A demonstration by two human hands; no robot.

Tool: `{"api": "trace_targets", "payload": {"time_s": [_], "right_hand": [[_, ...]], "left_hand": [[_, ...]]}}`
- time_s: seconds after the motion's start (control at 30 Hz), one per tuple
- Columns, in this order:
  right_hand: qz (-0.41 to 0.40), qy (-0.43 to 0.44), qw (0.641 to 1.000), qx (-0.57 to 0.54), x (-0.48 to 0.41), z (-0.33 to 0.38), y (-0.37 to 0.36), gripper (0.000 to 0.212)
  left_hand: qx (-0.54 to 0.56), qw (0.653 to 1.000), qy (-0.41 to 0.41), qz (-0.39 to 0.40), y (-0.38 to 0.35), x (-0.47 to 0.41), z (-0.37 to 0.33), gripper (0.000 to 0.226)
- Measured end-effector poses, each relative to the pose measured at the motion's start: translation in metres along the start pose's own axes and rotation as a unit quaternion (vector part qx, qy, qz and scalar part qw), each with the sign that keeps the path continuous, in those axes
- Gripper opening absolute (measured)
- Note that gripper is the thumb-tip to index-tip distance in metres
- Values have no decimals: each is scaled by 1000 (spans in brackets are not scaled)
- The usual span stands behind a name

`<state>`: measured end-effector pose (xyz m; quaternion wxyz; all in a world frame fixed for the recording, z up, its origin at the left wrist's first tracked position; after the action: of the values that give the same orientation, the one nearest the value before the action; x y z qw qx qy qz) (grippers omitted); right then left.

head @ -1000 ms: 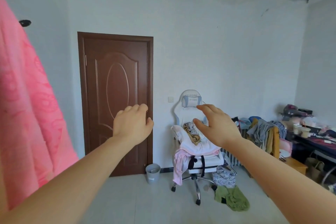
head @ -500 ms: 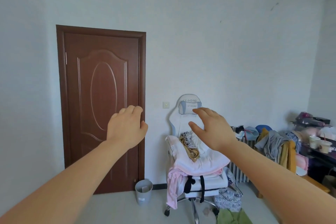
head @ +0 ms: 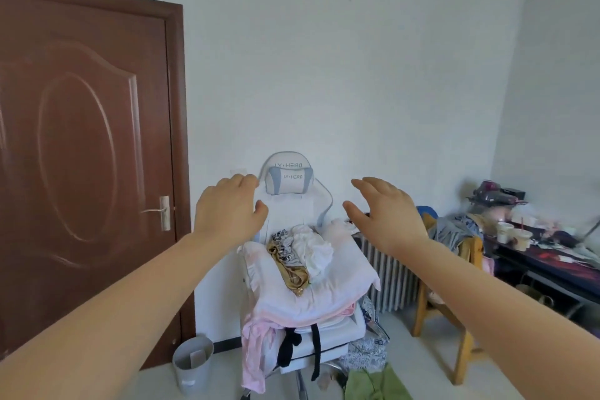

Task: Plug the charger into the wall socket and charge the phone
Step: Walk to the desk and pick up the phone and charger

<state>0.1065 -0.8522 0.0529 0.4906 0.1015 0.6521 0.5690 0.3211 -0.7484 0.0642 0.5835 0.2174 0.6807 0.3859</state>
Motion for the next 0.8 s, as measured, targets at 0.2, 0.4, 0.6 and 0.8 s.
{"api": "trace_targets", "payload": {"time_s": [0.2,0.4,0.6,0.8], "right_hand": [[-19,-105,993,49,-61,-101,-29,56],[-21,-200,973,114,-86,-201,-31,56],[-21,-308,933,187,-53,-308,-12,53],[-1,-371,898,238,-7,-405,14,54]], "left_hand": [[68,992,-109,-4,-93,-114,-61,39],[148,966,-210,-12,-165,-206,-146,39],[208,933,-292,39,-244,-246,-278,33],[263,891,-366,51,-283,-253,-415,36]]}}
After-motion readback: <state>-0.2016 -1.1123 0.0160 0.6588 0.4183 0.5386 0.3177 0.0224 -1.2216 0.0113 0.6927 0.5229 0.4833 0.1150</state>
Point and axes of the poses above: each hand's wrist, its own x-axis away from the middle knuckle, its own y-axis out of the back of the hand, z = x × y, the point moved 9 cm from there along -x, towards the middle knuckle, and after that the axes turned 8 degrees about z, right-handed, at the moved point
